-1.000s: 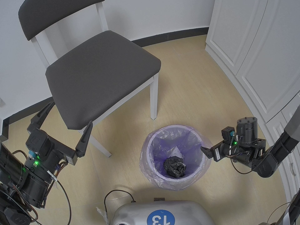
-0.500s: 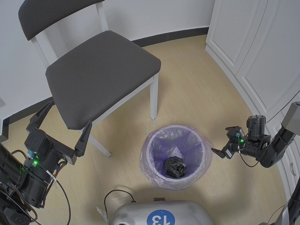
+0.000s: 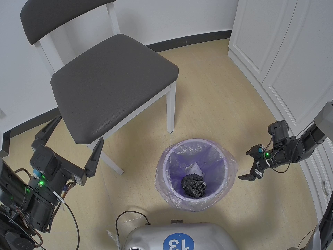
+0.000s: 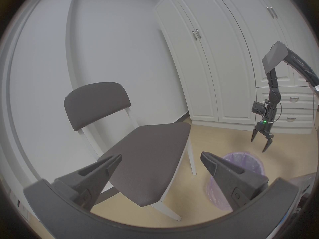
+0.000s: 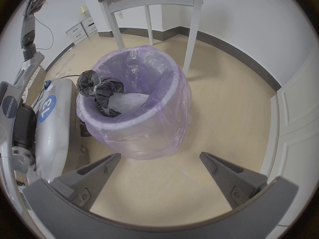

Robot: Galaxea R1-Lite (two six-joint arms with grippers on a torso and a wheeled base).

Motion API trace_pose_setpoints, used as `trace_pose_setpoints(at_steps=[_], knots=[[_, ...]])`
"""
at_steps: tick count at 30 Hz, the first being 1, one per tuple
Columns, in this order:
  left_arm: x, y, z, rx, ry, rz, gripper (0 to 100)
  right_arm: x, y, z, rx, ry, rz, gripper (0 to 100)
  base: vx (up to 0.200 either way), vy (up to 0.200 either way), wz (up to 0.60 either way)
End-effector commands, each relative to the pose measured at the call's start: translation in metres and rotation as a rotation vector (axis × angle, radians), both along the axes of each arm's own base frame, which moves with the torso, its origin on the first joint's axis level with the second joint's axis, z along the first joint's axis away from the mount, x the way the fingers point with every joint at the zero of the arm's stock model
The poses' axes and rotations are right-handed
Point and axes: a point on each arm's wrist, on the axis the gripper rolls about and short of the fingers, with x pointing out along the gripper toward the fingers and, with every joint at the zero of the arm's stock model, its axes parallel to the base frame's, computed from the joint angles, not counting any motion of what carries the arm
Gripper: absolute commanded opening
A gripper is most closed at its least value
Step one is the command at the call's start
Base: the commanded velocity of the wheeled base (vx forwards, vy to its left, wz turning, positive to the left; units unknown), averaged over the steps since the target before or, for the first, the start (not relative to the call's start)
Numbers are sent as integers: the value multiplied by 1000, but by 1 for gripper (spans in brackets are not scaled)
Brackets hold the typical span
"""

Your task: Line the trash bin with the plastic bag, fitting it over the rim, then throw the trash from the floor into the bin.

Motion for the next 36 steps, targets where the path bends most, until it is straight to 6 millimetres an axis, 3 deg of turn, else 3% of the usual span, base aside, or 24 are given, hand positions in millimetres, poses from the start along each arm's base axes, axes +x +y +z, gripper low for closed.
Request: trace_pose_setpoints(at_steps=[1, 6, 13, 27, 28, 36], knots=[[2, -1, -3, 2, 6, 1, 100, 5, -1, -24, -9, 67, 6, 100, 0, 0, 0], [1, 0, -5, 8, 13, 3, 100, 13, 5, -48, -11, 97, 21, 100, 0, 0, 0], [1, 0, -7, 14, 21, 1, 100, 30, 11, -66, -3, 86, 32, 100, 0, 0, 0], [0, 0, -9, 21, 30, 0, 100, 47, 23, -62, 32, 20, 67, 100, 0, 0, 0], [0, 0, -9, 21, 30, 0, 100, 47, 23, -61, 32, 18, 69, 0, 0, 0, 0], [0, 0, -10, 23, 34, -2, 100, 56, 25, -61, 41, 5, 60, 0, 0, 0, 0]])
